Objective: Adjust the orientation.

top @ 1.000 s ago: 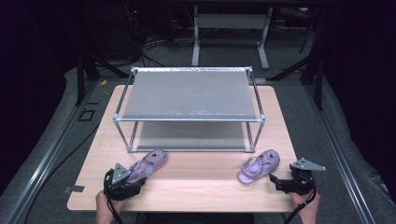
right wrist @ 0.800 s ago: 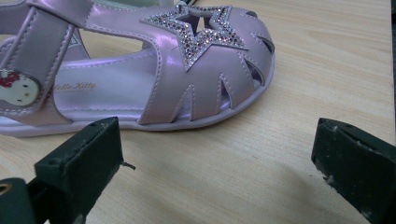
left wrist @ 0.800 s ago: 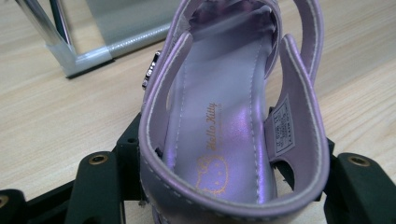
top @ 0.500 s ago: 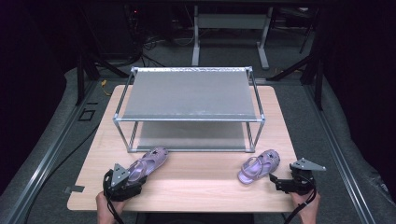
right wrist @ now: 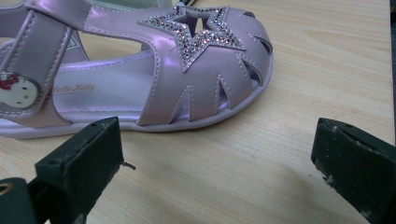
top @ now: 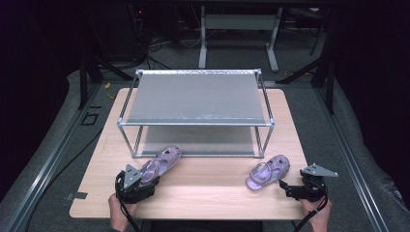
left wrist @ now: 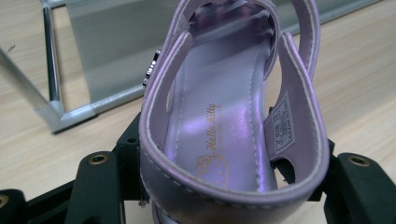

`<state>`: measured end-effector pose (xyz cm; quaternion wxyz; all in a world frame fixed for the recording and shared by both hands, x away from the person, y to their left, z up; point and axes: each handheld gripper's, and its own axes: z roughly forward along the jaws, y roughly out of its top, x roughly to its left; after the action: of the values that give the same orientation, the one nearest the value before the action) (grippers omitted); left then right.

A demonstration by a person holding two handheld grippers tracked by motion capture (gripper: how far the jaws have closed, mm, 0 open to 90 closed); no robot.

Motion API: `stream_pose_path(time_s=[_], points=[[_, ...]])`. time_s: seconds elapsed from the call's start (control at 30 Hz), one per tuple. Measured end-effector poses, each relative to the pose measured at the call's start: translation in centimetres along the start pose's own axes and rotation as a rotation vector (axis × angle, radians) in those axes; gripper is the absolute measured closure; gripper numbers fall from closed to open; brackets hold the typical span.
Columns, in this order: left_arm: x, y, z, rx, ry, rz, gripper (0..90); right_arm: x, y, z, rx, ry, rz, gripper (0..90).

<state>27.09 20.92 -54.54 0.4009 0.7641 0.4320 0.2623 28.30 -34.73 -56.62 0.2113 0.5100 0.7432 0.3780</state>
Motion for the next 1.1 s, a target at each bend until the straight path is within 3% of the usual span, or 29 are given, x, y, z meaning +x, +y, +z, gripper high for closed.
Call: stream_pose_path(time_s=[0.33,0.63,1.1], points=[[-0.8,1.6,1.2,-0.016,0.022,-0.003,37.6,0.0,0.0,-0.1,-0.005,-0.002,0.001,2.0],[-1.5,3.3,3.3,-0.019,0.042,-0.001,37.5,0.0,0.0,-0.1,-0.004,-0.002,0.007,2.1],[-2.4,4.8,6.6,-0.043,0.087,-0.066,37.5,0.0,0.0,-0.1,-0.004,0.003,0.006,2.2]])
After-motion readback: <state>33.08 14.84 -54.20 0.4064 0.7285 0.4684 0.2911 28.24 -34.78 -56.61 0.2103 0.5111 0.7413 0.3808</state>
